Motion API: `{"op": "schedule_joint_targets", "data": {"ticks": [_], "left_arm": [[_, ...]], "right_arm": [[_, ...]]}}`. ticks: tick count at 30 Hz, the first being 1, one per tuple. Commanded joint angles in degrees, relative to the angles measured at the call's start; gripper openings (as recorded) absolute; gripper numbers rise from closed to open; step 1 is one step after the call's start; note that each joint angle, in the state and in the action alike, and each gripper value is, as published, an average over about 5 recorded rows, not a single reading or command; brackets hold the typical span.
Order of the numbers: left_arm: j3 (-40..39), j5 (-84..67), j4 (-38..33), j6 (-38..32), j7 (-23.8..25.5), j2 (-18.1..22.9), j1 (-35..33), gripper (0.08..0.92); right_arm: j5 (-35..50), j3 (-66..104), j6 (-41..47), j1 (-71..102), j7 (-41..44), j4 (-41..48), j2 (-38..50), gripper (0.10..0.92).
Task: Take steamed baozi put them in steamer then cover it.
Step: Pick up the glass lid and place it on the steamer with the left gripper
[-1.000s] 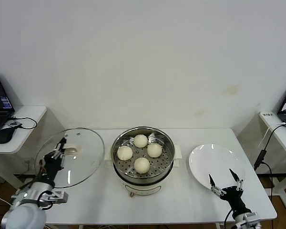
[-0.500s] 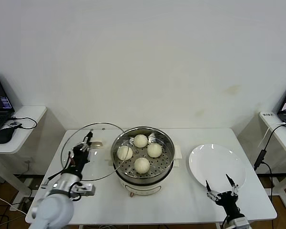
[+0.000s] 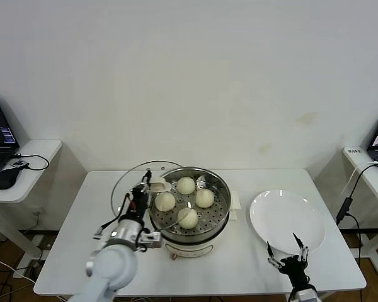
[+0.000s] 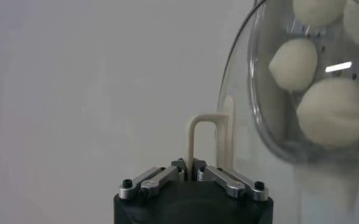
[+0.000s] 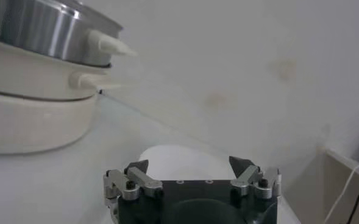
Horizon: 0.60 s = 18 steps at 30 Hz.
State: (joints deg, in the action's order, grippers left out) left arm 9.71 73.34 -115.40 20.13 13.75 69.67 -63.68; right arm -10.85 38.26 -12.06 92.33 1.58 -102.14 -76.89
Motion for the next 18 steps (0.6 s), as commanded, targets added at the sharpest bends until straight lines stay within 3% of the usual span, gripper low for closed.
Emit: {"op": "schedule_joint_targets", "data": {"ticks": [1, 18], "left_arm": [[-7.5, 5.6, 5.8, 1.5, 2.8, 9.3, 5.9, 0.143], [-9.2, 7.8, 9.6, 0.1, 1.7, 10.9, 6.0, 0.143]], "right_arm": [[-2.9, 0.4, -0.7, 0.0, -0.7, 0.9, -0.7, 0.823], [-2.7, 0.8, -1.7, 0.9, -0.7, 1.3, -0.5, 0.823]]}}
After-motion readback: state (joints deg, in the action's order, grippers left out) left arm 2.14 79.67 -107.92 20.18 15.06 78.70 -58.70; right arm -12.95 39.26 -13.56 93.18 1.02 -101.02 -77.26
